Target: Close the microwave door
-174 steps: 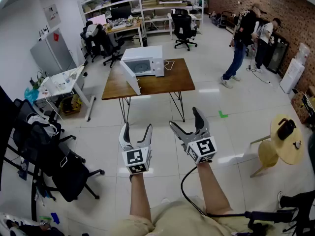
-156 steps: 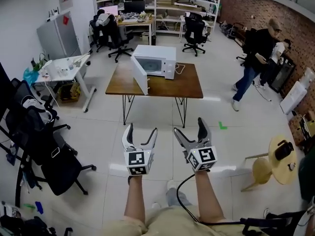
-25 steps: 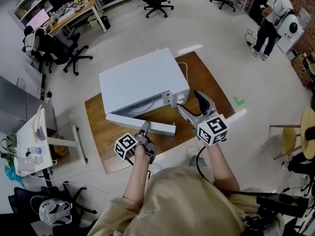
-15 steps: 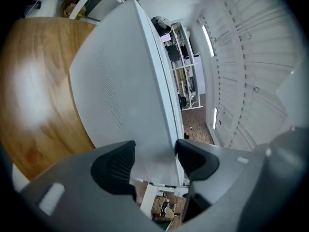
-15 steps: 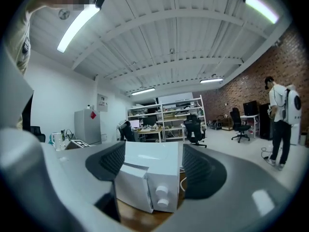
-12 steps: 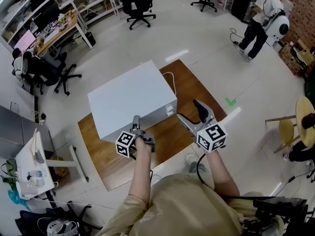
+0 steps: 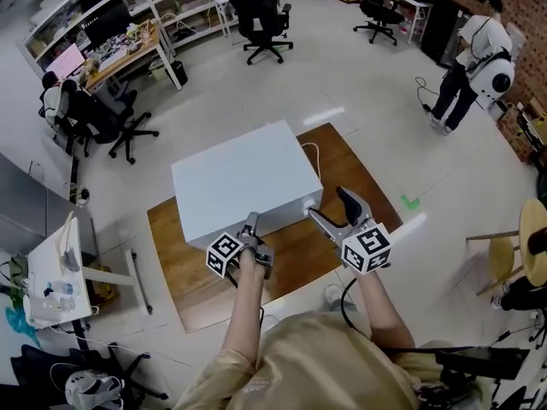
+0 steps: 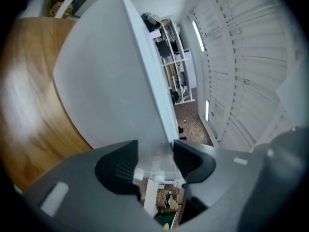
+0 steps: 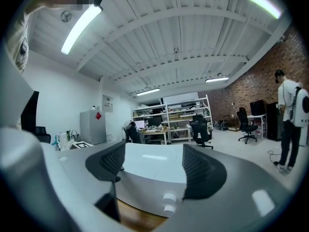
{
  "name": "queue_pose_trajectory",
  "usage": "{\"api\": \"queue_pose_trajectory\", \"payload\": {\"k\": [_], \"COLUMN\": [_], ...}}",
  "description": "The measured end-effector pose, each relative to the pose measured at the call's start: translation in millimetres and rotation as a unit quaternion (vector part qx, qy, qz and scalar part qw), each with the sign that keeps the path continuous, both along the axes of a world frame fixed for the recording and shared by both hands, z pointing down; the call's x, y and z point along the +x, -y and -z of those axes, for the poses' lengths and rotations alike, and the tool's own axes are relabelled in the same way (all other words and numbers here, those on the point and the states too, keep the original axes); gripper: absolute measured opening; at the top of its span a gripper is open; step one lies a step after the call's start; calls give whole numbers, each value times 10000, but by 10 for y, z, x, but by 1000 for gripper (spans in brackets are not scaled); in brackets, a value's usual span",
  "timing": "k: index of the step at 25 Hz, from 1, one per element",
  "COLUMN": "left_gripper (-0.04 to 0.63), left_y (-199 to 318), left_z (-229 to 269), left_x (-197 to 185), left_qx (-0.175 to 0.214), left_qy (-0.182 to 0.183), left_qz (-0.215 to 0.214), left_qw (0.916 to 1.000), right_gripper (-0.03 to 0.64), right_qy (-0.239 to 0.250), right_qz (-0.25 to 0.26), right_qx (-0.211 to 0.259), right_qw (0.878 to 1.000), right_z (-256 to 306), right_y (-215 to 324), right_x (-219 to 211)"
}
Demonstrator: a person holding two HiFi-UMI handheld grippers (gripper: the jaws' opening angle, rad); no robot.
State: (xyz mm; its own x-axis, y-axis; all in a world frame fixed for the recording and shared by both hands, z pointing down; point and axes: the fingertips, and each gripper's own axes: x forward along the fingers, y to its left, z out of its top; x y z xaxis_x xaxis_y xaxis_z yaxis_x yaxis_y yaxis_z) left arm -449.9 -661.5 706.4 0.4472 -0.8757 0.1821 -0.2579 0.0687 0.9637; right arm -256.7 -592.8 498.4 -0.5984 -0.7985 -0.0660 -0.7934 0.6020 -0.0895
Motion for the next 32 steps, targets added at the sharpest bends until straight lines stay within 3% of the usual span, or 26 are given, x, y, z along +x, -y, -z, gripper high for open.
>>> {"api": "queue_pose_trajectory", "payload": {"k": [1, 2, 4, 6, 9, 10, 11, 12, 15, 16, 17, 18, 21, 26, 30, 32], "left_gripper": [197, 196, 280, 322, 366, 368, 371, 371, 371, 372, 371, 372, 371, 371, 371, 371], "left_y": [-93, -192, -356, -449, -555, -602, -652, -702, -803, -818, -827, -834, -863, -868, -858, -876], "left_z": [151, 359, 793, 1095, 1292, 1373, 1485, 1607, 1850, 1859, 1837, 1800, 1729, 1741, 1702, 1715], "left_x": [53, 120, 323, 572, 534, 433, 338, 259, 66, -2, -66, -116, -158, -112, -97, -101], "left_qx": [303, 674, 1427, 2138, 2796, 2940, 3073, 3171, 3181, 3115, 3041, 2980, 2919, 2940, 2942, 2917], "left_qy": [32, 85, 435, 1116, 2323, 2820, 3391, 4015, 5676, 6003, 6196, 6276, 6251, 6279, 6498, 6497], "left_qz": [-188, -318, -459, -611, -573, -431, -253, -56, 519, 659, 754, 811, 883, 927, 883, 918], "left_qw": [9994, 9972, 9877, 9686, 9298, 9122, 8888, 8592, 7576, 7337, 7197, 7147, 7185, 7146, 6953, 6959], "right_gripper": [359, 359, 359, 359, 359, 359, 359, 359, 357, 357, 357, 356, 337, 337, 337, 337], "right_qy": [5, 23, 94, 159, 211, 226, 246, 278, 407, 406, 384, 350, 148, -92, -93, -98], "right_qz": [77, 151, 289, 416, 593, 639, 668, 671, 447, 323, 213, 129, 25, 100, 140, 147], "right_qx": [11, 13, 18, 64, 172, 211, 257, 318, 671, 823, 960, 1073, 1283, 1254, 1218, 1225], "right_qw": [10000, 9999, 9995, 9990, 9979, 9975, 9971, 9968, 9959, 9953, 9944, 9935, 9916, 9920, 9924, 9923], "right_z": [-30, -53, -98, -179, -282, -280, -260, -223, -46, 8, 49, 78, 113, 72, 63, 66], "right_y": [-39, -67, -83, -52, -4, 0, 0, -1, 17, 26, 35, 43, 52, 87, 74, 58], "right_x": [-25, -21, 94, 248, 189, 121, 66, 38, 95, 116, 124, 121, 76, -16, -59, -70]}}
